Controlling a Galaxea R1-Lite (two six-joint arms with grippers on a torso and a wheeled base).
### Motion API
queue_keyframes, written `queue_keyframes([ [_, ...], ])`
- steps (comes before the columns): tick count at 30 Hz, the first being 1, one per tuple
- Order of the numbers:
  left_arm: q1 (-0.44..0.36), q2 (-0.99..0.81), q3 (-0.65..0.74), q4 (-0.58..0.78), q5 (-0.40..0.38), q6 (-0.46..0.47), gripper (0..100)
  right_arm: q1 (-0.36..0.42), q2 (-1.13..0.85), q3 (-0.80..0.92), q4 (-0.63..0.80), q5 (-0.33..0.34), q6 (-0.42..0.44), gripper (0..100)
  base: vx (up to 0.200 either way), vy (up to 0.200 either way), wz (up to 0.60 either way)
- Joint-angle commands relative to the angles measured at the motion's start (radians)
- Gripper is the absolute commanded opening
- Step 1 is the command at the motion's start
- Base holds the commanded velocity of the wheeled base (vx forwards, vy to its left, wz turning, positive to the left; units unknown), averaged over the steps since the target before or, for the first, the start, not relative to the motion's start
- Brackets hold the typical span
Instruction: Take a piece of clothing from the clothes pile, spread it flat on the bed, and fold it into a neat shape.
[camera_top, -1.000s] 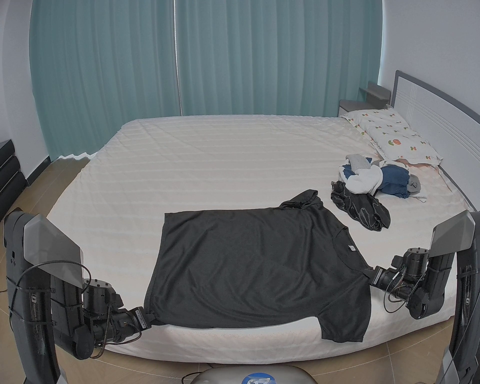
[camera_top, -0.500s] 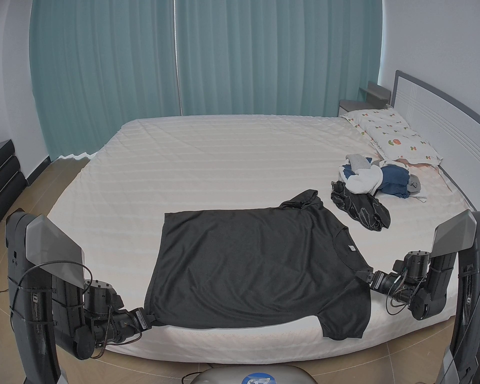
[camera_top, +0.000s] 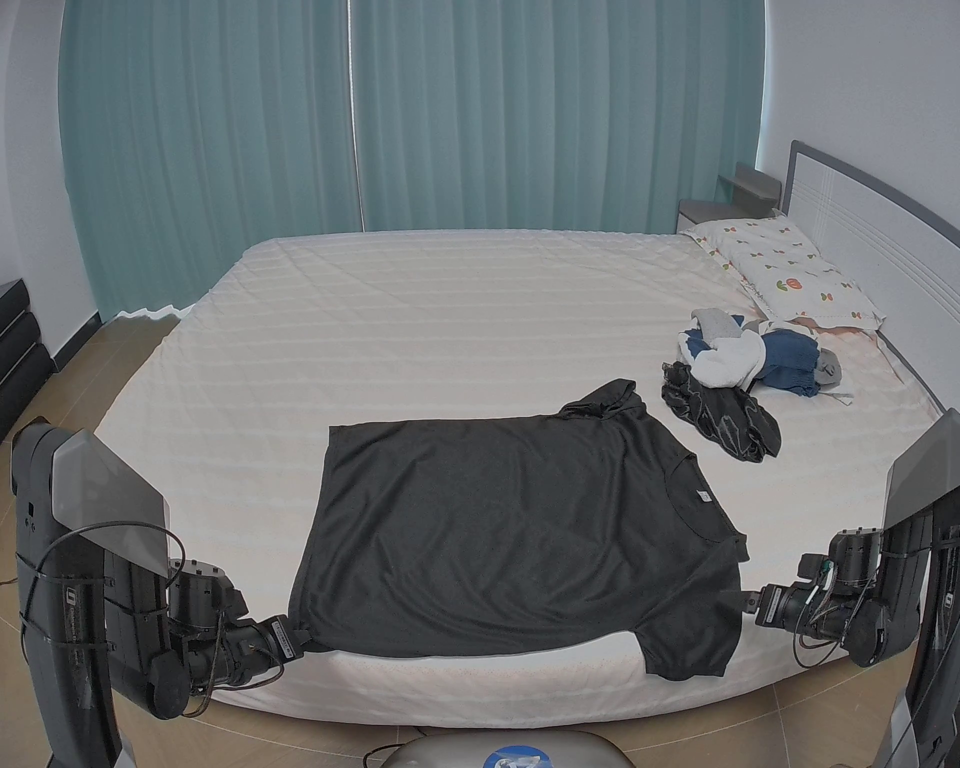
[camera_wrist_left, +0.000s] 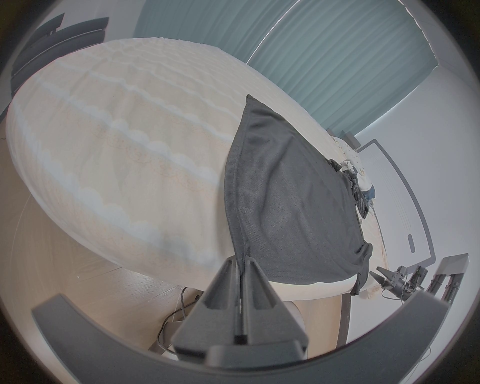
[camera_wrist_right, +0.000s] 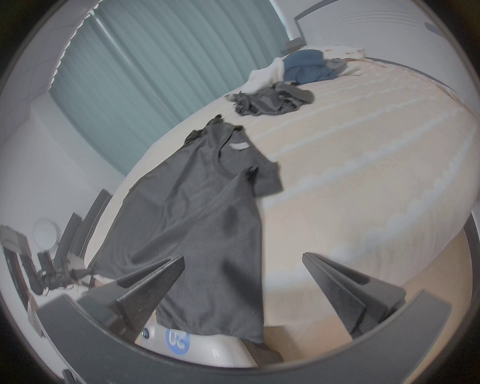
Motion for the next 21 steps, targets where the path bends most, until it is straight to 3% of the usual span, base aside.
queue_keyframes([
  [1,0.000,0.001,-0.001,-0.001,0.000,0.001,0,0.023,0.039,0.031,-0.010,0.035,-0.027,100,0.000,0.000,0.00],
  [7,0.000,0.001,-0.003,-0.001,0.000,0.001,0,0.074,0.085,0.011,-0.034,0.039,-0.028,100,0.000,0.000,0.00],
  [17,0.000,0.001,-0.003,-0.001,0.000,0.001,0,0.074,0.123,-0.020,-0.053,0.044,-0.025,100,0.000,0.000,0.00],
  [18,-0.001,0.001,-0.003,-0.001,0.000,0.001,0,0.074,0.125,-0.020,-0.057,0.044,-0.024,0,0.000,0.000,0.00],
  [21,0.000,0.001,-0.001,-0.001,-0.001,0.001,0,0.066,0.114,-0.014,-0.059,0.050,-0.019,0,0.000,0.000,0.00],
])
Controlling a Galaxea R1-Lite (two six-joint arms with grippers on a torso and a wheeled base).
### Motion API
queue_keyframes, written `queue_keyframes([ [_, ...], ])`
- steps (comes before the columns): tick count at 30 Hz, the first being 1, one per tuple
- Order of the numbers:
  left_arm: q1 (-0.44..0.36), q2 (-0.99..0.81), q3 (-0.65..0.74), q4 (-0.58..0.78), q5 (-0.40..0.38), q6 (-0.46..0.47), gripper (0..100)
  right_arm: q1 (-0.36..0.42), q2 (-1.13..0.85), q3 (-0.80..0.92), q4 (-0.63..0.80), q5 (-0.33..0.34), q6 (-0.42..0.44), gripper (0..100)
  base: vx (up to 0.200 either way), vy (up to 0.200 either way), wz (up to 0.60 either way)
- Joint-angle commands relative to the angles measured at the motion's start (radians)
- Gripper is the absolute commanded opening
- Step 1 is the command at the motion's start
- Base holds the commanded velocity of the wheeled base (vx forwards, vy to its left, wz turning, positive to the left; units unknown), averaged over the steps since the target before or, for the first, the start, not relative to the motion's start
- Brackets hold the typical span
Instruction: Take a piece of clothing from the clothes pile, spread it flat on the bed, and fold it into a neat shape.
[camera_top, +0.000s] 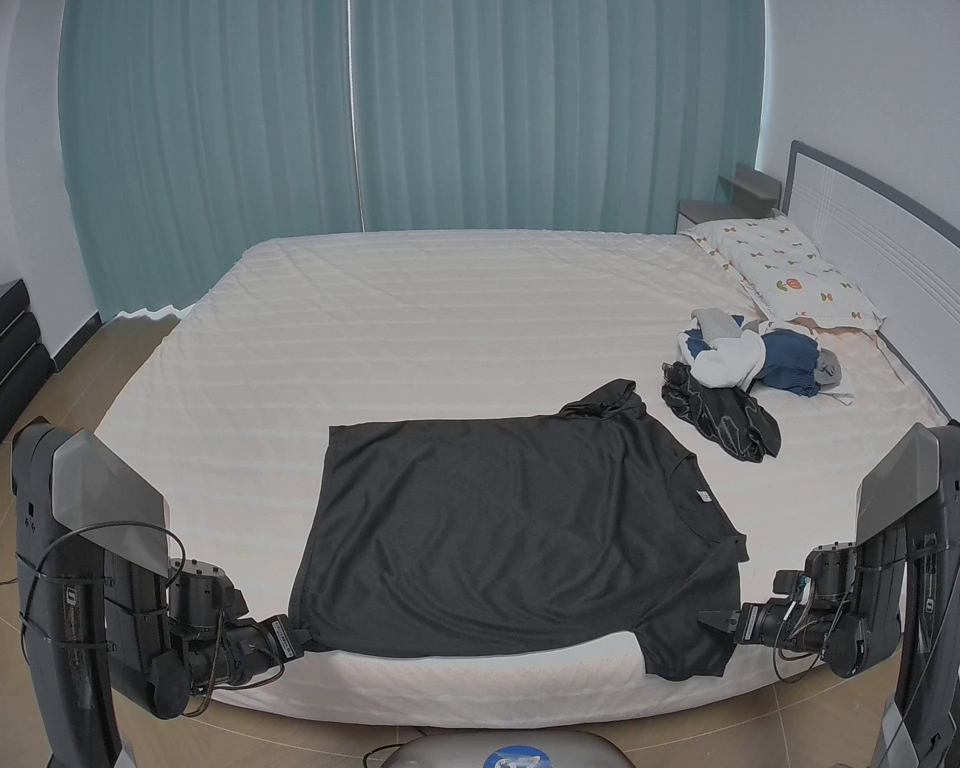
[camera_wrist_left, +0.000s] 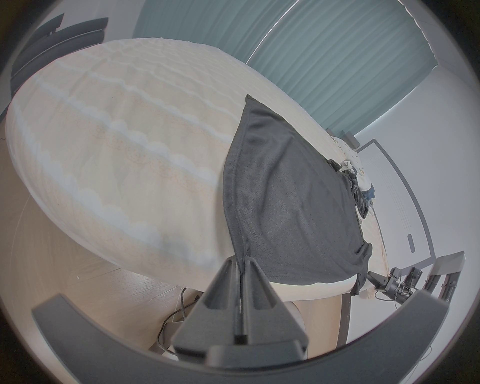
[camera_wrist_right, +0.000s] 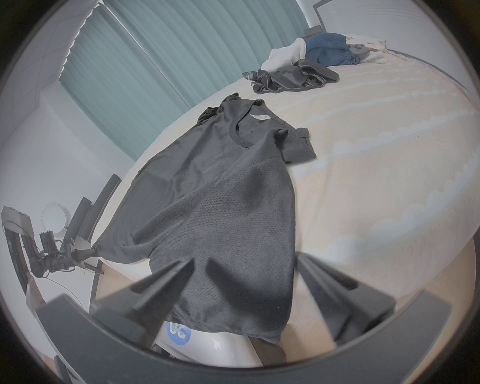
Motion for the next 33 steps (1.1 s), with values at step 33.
queue_keyframes([
  [33,-0.021,-0.076,0.131,0.018,0.135,0.210,0,-0.172,-0.334,0.200,0.354,0.074,-0.245,0,0.000,0.000,0.00],
])
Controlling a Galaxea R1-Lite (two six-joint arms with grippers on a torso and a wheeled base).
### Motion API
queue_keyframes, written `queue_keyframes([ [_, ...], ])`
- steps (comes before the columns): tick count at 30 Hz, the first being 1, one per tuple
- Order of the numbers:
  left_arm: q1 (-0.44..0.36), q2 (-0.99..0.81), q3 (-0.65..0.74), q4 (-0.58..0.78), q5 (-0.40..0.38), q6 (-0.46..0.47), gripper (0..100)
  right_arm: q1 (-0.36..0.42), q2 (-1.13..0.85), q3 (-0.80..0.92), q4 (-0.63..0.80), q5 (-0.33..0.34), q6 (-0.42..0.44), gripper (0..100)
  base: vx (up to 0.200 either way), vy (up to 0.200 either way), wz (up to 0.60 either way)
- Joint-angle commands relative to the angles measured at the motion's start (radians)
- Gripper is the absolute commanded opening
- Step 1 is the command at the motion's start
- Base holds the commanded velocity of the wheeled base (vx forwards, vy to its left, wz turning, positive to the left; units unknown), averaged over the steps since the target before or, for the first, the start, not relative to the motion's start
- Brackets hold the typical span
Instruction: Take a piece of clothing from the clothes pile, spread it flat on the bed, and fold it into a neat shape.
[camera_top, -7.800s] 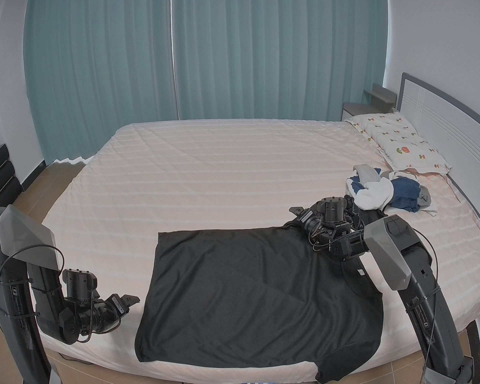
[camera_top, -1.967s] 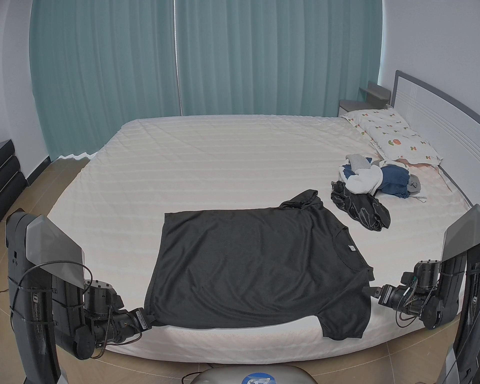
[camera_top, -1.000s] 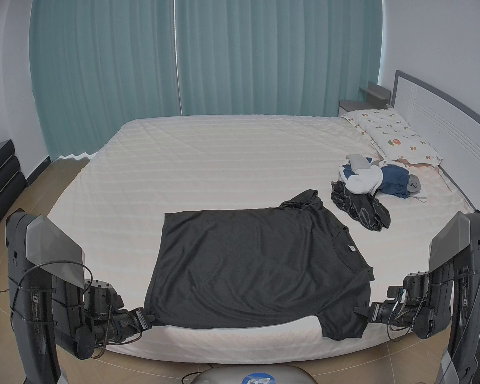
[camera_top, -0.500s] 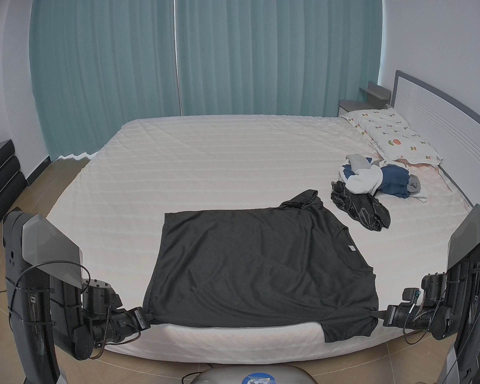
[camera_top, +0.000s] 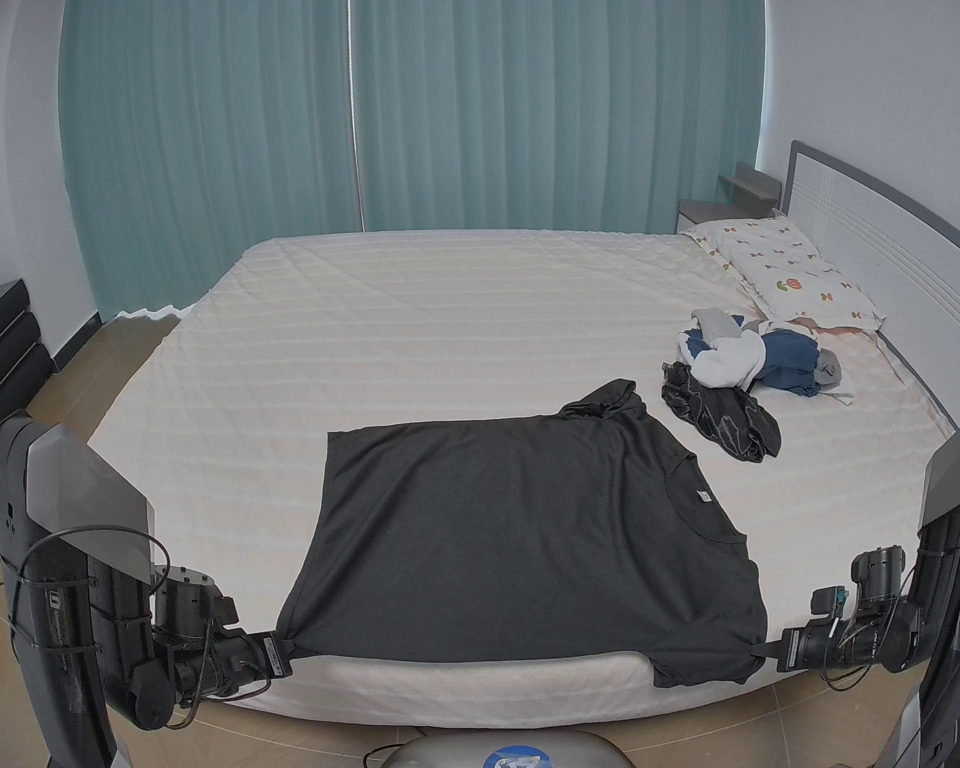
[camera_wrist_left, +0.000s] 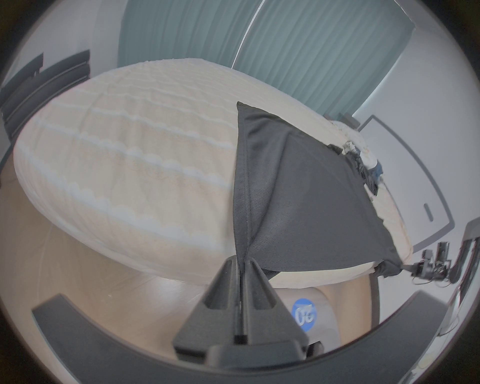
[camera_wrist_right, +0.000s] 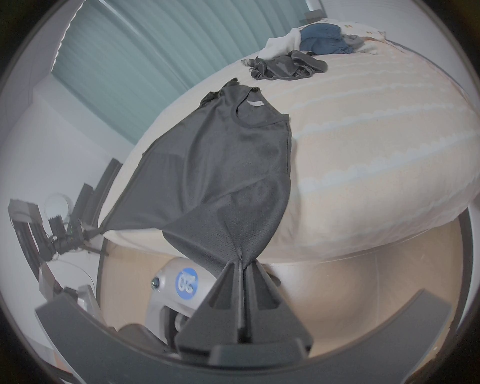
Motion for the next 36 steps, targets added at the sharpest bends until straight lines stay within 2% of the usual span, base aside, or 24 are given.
queue_keyframes([
  [1,-0.013,0.002,0.029,0.012,0.042,0.042,0,-0.039,-0.071,0.018,0.065,-0.012,-0.063,0,0.000,0.000,0.00],
  [6,-0.038,0.009,0.030,0.062,0.088,0.053,0,-0.067,-0.119,0.018,0.163,-0.012,-0.082,0,0.000,0.000,0.00],
  [17,-0.069,-0.046,0.030,0.216,0.114,0.067,0,-0.067,-0.198,0.018,0.295,-0.020,-0.116,0,0.000,0.000,0.00],
  [23,-0.087,-0.138,0.030,0.423,0.116,0.140,0,-0.064,-0.267,0.018,0.404,-0.043,-0.139,0,0.000,0.000,0.00],
  [32,-0.105,-0.170,0.030,0.515,0.116,0.157,0,-0.062,-0.356,0.018,0.513,-0.046,-0.144,0,0.000,0.000,0.00],
  [36,-0.107,-0.185,0.026,0.501,0.116,0.151,0,-0.061,-0.361,0.018,0.499,-0.042,-0.144,0,0.000,0.000,0.00],
])
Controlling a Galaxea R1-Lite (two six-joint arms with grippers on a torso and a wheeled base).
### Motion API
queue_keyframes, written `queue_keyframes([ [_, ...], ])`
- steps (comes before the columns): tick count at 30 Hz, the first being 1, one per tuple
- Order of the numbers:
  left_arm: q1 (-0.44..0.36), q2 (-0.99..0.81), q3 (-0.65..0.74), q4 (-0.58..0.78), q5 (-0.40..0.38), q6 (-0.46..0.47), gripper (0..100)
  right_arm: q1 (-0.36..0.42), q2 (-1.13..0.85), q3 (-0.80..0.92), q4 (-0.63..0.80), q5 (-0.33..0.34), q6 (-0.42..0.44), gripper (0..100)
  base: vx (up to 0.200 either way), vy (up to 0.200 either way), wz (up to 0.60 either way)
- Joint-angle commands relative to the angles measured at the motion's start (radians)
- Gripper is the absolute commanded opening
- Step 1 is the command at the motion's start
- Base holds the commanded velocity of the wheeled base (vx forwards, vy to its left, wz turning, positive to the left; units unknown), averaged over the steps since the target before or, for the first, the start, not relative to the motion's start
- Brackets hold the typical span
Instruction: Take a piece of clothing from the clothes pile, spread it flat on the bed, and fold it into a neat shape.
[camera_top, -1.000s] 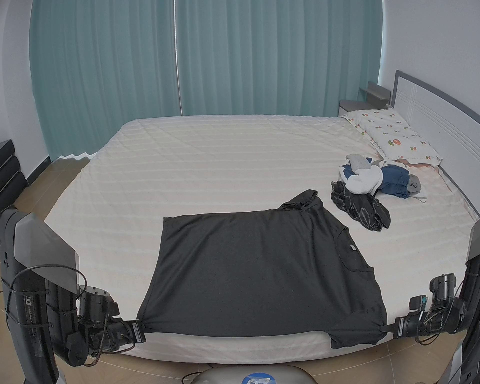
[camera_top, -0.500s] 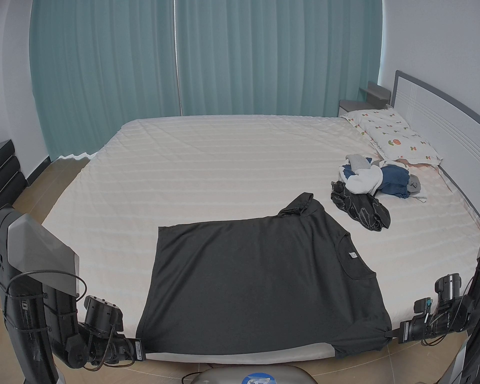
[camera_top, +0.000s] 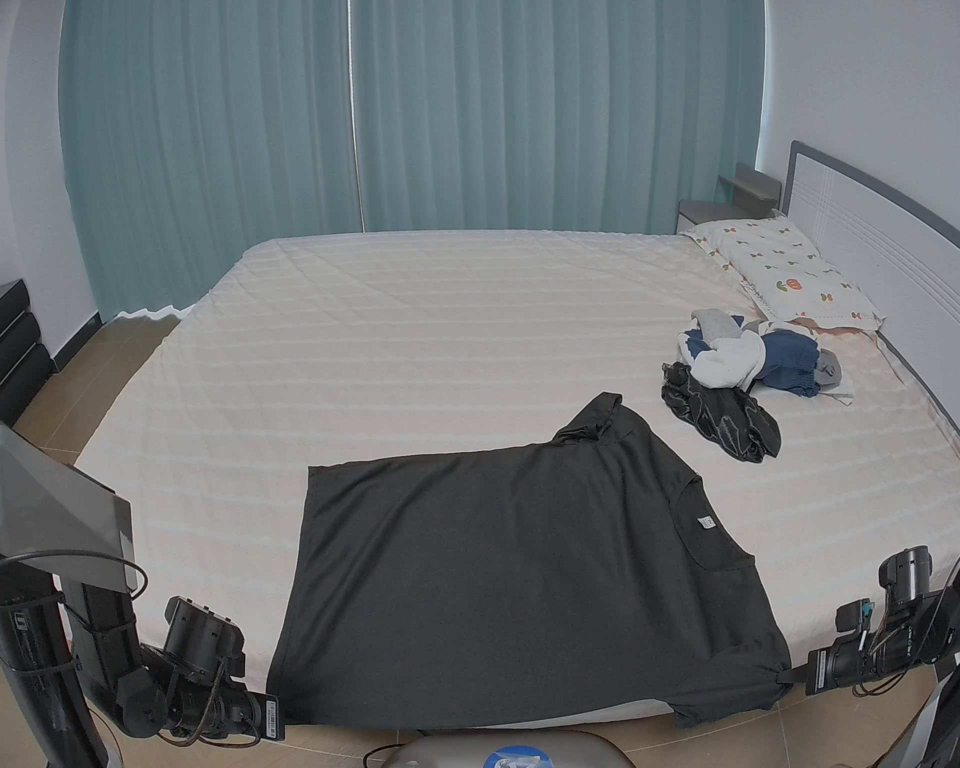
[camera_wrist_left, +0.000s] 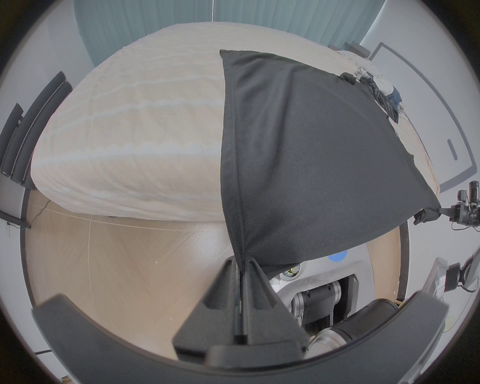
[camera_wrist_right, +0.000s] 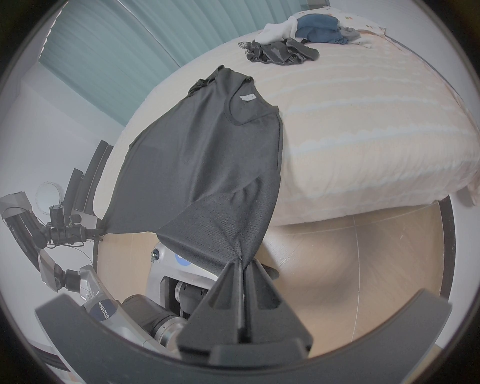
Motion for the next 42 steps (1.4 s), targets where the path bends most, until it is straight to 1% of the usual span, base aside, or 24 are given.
queue_keyframes([
  [1,0.001,-0.036,0.008,-0.022,-0.002,-0.010,0,0.001,-0.036,0.017,-0.027,0.008,0.003,0,0.000,0.000,0.00],
  [3,0.006,-0.049,0.003,-0.035,-0.006,-0.013,0,0.001,-0.040,0.017,-0.041,0.014,0.005,0,0.000,0.000,0.00],
  [4,0.021,-0.070,-0.009,-0.074,-0.013,-0.022,0,0.004,-0.044,0.017,-0.077,0.019,0.006,0,0.000,0.000,0.00],
  [6,0.029,-0.075,-0.015,-0.097,-0.011,-0.045,0,0.004,-0.047,0.017,-0.108,0.021,0.009,0,0.000,0.000,0.00],
  [8,0.035,-0.067,-0.038,-0.142,-0.008,-0.093,0,0.002,-0.040,0.015,-0.182,0.045,0.017,0,0.000,0.000,0.00],
  [11,0.043,-0.062,-0.055,-0.160,-0.006,-0.122,0,0.002,-0.030,0.015,-0.226,0.062,0.031,0,0.000,0.000,0.00],
  [13,0.058,-0.066,-0.096,-0.173,-0.008,-0.166,0,0.007,0.010,0.003,-0.314,0.077,0.055,0,0.000,0.000,0.00],
  [14,0.058,-0.066,-0.096,-0.173,-0.008,-0.166,0,0.007,0.010,0.003,-0.314,0.077,0.055,0,0.000,0.000,0.00],
  [16,0.063,-0.064,-0.130,-0.174,-0.008,-0.189,0,0.007,0.056,-0.020,-0.366,0.079,0.057,0,0.000,0.000,0.00],
  [21,0.060,-0.067,-0.168,-0.173,-0.008,-0.188,0,0.015,0.128,-0.083,-0.432,0.093,0.062,0,0.000,0.000,0.00],
  [23,0.061,-0.062,-0.191,-0.165,-0.008,-0.189,0,0.028,0.135,-0.104,-0.444,0.093,0.086,0,0.000,0.000,0.00],
  [26,0.070,-0.061,-0.228,-0.165,-0.006,-0.192,0,0.050,0.135,-0.141,-0.467,0.093,0.147,0,0.000,0.000,0.00],
  [29,0.083,-0.064,-0.244,-0.165,-0.003,-0.192,0,0.061,0.132,-0.158,-0.485,0.091,0.167,0,0.000,0.000,0.00],
  [37,0.086,-0.093,-0.213,-0.163,-0.002,-0.192,0,0.067,0.126,-0.143,-0.504,0.093,0.175,0,0.000,0.000,0.00],
  [42,0.083,-0.096,-0.165,-0.171,0.000,-0.183,0,0.065,0.112,-0.118,-0.507,0.093,0.174,0,0.000,0.000,0.00],
])
